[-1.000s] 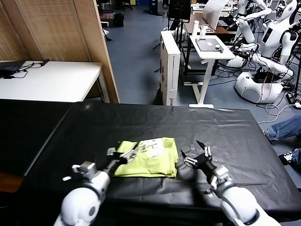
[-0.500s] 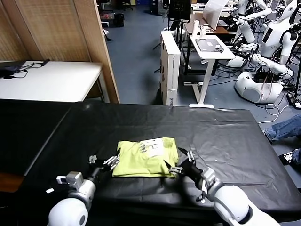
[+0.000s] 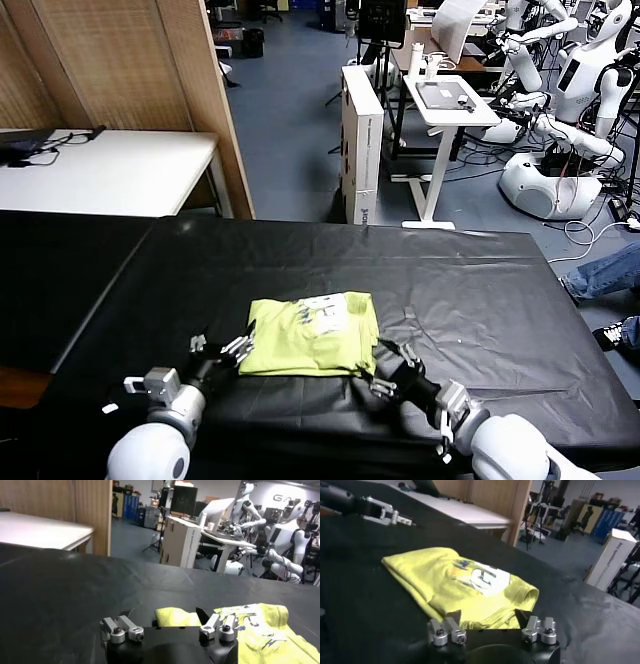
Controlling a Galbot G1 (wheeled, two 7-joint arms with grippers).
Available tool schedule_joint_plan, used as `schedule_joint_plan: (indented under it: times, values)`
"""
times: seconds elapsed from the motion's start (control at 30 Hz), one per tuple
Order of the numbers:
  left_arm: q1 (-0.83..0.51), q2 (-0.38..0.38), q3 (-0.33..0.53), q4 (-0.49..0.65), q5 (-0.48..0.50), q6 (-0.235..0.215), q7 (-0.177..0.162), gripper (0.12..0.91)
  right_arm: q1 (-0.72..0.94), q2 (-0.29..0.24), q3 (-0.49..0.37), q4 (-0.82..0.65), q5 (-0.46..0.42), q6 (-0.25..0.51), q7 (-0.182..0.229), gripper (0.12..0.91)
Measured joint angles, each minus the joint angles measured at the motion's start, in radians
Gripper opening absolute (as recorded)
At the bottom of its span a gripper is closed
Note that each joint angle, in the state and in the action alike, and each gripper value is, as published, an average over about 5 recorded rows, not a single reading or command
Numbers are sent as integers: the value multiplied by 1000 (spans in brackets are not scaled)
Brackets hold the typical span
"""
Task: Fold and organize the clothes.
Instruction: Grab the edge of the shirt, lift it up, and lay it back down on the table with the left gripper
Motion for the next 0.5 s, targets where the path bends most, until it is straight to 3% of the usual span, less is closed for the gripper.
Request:
schedule_joint_plan:
  times: [0.23,0.5]
  values:
    - [1,-1,2,7,2,0,0,907,-11,10,-4,-7,-2,-1,0,582]
    - [-3,-2,3,15,3,0,-1,907,-5,17,-13,-10,-5,1,-2,180]
